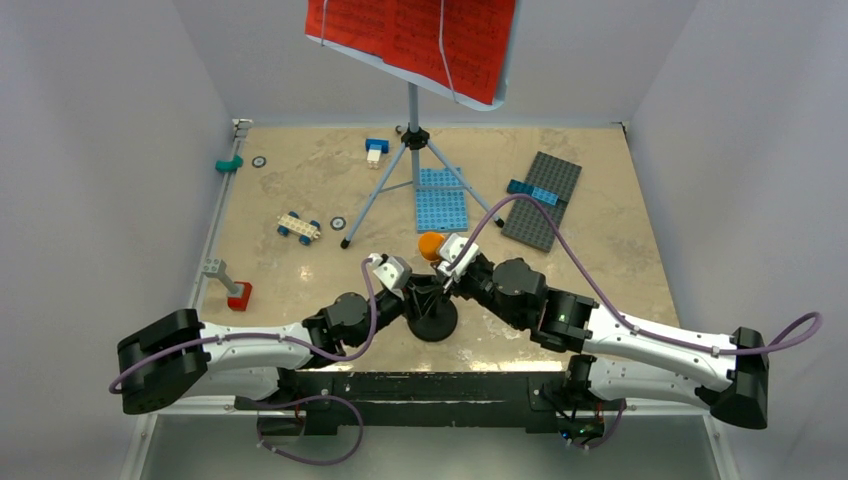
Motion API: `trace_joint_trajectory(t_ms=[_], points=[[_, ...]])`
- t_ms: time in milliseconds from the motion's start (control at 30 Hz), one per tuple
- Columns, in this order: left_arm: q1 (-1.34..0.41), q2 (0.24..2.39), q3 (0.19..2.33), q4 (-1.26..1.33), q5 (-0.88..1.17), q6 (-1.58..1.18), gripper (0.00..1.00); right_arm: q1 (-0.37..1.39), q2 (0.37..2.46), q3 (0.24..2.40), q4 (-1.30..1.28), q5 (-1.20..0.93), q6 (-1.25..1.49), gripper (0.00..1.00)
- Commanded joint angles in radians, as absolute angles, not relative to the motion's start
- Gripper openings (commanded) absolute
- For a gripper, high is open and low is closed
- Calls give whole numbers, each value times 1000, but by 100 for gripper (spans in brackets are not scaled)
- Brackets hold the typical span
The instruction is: Pack up the instrument practice props
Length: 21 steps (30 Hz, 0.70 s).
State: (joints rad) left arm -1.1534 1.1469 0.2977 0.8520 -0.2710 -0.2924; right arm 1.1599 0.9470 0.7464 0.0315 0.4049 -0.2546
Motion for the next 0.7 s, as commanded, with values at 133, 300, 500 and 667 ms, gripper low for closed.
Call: trace_joint_trajectory(t_ms=[133,300,500,667], points=[[-1172,1204,250,718,-346,-324,0,1134,851,795,68,743,-364,0],[-1176,1209,252,742,-376,-306,0,1134,793,806,62,790,-384,0],[-1178,1224,282,790,-467,-249,0,1132,738,856,-175,788,-165,0],[-1177,1325,329,909,-532,-160,0,1132,701,810,-342,684,73,0]])
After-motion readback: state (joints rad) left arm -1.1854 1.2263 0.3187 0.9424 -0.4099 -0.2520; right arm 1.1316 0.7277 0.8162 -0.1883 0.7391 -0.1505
